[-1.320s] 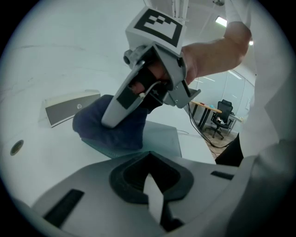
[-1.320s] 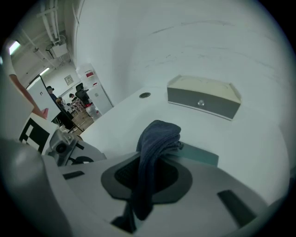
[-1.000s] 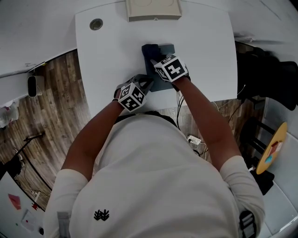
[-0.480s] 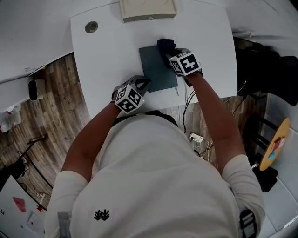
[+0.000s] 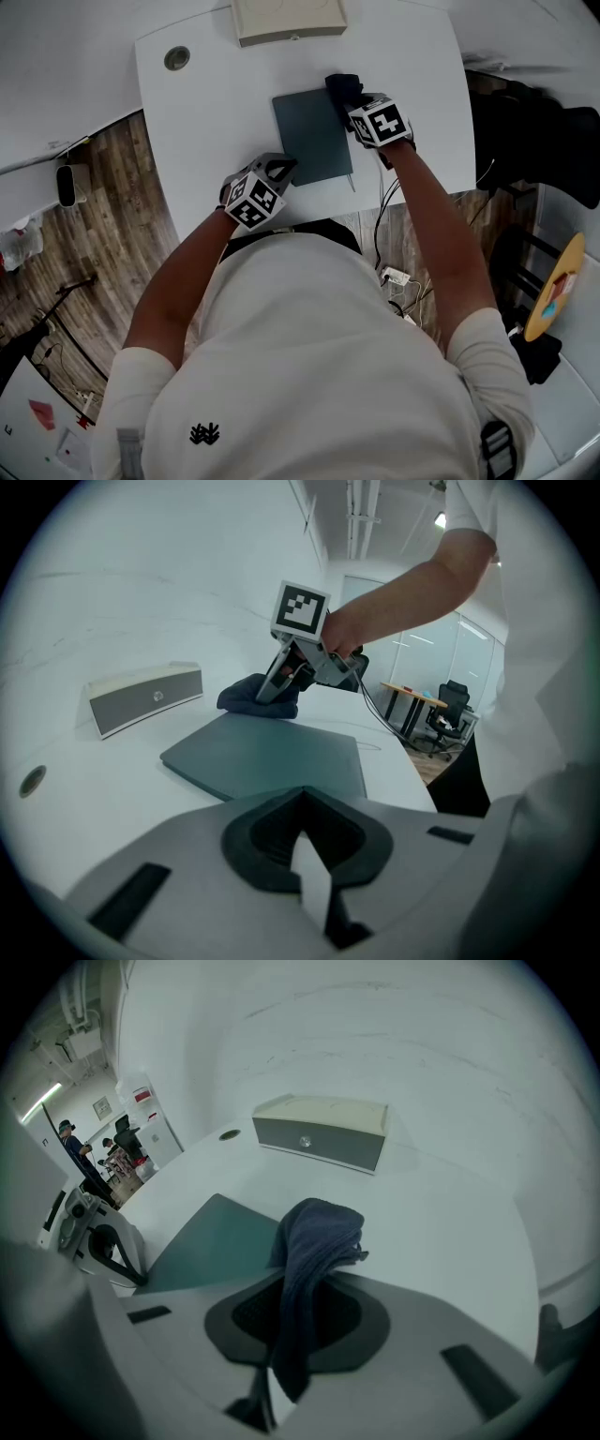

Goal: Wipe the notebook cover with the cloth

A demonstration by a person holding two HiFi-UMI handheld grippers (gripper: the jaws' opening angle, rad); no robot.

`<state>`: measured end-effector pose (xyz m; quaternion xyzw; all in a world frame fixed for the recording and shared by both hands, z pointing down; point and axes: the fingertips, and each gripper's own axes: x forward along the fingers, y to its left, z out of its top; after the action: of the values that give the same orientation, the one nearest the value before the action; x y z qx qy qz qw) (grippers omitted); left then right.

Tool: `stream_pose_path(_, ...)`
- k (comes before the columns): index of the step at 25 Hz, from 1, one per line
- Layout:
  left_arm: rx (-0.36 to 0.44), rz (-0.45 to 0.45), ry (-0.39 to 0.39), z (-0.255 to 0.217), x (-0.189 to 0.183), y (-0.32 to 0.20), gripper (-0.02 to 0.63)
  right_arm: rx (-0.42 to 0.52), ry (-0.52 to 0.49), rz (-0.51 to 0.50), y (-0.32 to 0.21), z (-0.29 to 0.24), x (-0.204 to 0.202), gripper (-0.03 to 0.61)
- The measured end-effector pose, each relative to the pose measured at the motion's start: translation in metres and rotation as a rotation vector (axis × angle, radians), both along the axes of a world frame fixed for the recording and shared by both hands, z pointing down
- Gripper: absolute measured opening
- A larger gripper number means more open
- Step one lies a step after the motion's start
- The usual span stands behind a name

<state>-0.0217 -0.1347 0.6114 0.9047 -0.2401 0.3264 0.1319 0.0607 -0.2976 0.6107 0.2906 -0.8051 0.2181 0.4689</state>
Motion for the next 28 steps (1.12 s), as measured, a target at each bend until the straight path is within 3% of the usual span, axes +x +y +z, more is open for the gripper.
stream_pose_path(7, 0.015, 0.008, -0.008, 0.001, 0.001, 0.001, 0.005, 0.03, -0.016, 0.038, 0.002, -0.006, 0.015, 0.044)
stream_pose_path(12, -0.042, -0.01, 0.006, 0.006, -0.001, -0.002, 0.005, 0.043, -0.112, 0.049, 0.018, -0.022, 0.02, 0.044)
stream_pose_path(16, -0.077, -0.074, -0.003, 0.005, -0.01, -0.006, 0.005, 0.058, -0.207, 0.058, 0.044, -0.04, 0.025, 0.044)
stream_pose_path(19, -0.089, -0.203, 0.048, -0.013, -0.017, -0.006, 0.005, 0.087, -0.28, 0.071, 0.068, -0.053, 0.04, 0.044)
stream_pose_path(24, -0.128, -0.523, 0.213, -0.046, -0.041, 0.011, 0.006, 0.089, -0.385, 0.061, 0.119, -0.061, 0.063, 0.044)
stream_pose_path(28, -0.116, -0.689, 0.222, -0.069, -0.045, 0.047, 0.005, 0.047, -0.439, 0.004, 0.164, -0.054, 0.076, 0.044)
